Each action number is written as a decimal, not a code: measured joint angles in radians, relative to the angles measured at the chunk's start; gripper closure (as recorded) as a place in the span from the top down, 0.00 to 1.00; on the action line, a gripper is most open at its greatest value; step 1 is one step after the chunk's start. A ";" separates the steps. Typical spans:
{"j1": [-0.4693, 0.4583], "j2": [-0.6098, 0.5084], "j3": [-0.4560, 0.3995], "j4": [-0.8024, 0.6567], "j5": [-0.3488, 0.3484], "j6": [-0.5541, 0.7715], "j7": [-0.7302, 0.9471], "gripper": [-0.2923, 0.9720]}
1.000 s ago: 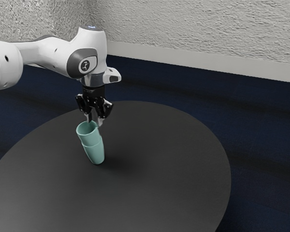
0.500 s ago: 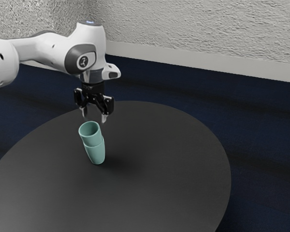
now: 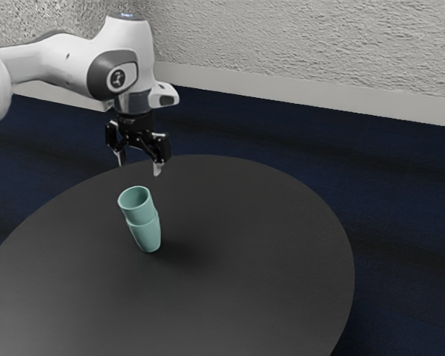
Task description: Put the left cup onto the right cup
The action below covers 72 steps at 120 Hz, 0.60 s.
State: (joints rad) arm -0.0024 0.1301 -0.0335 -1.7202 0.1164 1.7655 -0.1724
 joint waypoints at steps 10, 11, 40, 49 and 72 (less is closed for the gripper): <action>-0.005 -0.007 0.010 0.000 -0.011 -0.009 0.005 0.76; -0.006 -0.008 0.011 0.000 -0.012 -0.010 0.005 0.76; -0.021 -0.031 0.027 0.000 -0.039 -0.034 0.018 0.77; -0.033 -0.037 0.041 0.000 -0.049 -0.042 0.021 0.77; -0.060 -0.059 0.068 0.000 -0.069 -0.062 0.028 0.77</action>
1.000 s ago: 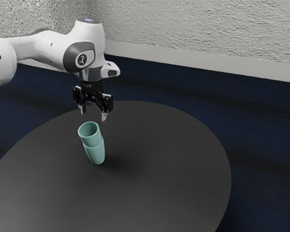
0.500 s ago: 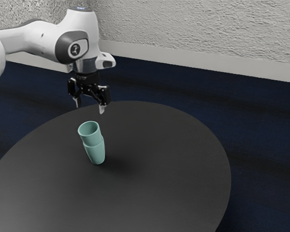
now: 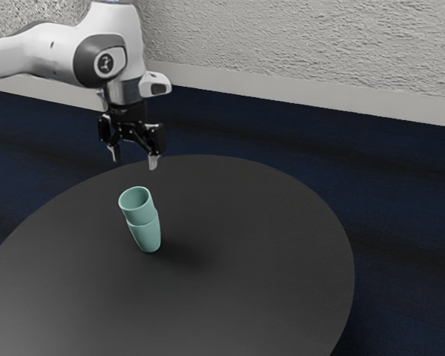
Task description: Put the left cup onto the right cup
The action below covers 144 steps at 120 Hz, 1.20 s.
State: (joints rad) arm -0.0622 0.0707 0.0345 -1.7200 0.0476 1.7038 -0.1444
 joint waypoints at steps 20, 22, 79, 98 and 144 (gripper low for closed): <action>-0.023 -0.007 0.028 0.009 -0.018 -0.020 0.004 0.77; -0.023 -0.007 0.028 0.011 -0.019 -0.022 0.005 0.77; -0.033 -0.009 0.031 0.049 -0.028 -0.074 0.019 0.77; -0.048 -0.009 0.041 0.056 -0.029 -0.085 0.022 0.77; -0.061 -0.009 0.050 0.068 -0.035 -0.099 0.027 0.77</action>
State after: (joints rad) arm -0.1234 0.0618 0.0841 -1.6518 0.0127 1.6052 -0.1178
